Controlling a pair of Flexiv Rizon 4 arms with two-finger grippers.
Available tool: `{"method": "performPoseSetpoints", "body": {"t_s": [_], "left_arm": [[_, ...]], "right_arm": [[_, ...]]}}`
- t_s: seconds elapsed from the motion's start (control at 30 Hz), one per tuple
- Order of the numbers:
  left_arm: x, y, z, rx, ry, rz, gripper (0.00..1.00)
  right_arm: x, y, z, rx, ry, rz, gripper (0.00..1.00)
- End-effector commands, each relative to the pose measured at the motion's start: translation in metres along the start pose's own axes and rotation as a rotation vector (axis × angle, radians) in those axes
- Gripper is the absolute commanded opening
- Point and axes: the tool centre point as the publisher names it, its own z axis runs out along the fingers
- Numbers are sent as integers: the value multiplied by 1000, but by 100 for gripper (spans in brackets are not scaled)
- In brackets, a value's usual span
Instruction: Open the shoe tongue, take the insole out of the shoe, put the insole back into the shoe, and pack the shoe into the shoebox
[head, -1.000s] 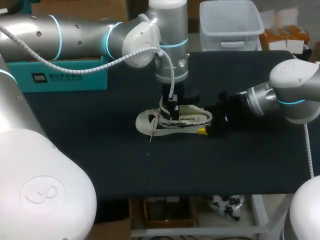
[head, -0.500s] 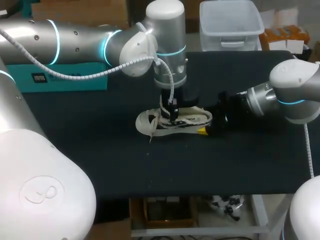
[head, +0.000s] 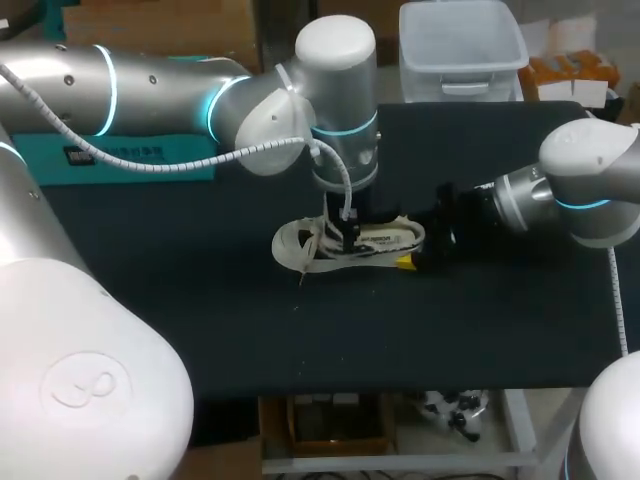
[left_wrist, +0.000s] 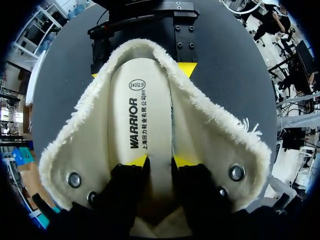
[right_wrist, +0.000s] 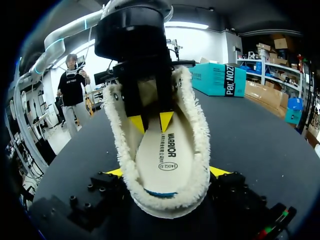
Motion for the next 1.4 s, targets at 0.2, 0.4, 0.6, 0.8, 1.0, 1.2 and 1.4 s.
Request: {"method": "performPoseSetpoints", "body": {"t_s": [0.2, 0.4, 0.6, 0.8, 1.0, 1.2, 1.4], "left_arm": [[-20, -17, 56, 3, -105, -11, 36], [-43, -22, 63, -1, -161, -28, 38], [-61, -19, 69, -19, -228, -41, 40], [-75, -18, 74, -25, -251, -48, 40], [-82, -17, 79, -29, -277, -57, 30], [-83, -11, 70, -11, -262, -62, 0], [-73, -8, 33, 55, -195, -39, 0]], "right_arm": [[1, -5, 3, -3, 0, 0, 0], [1, -5, 3, -3, 0, 0, 0], [1, -5, 3, -3, 0, 0, 0], [1, -5, 3, -3, 0, 0, 0], [1, -5, 3, -3, 0, 0, 0], [1, -5, 3, -3, 0, 0, 0], [1, -5, 3, -3, 0, 0, 0]]}}
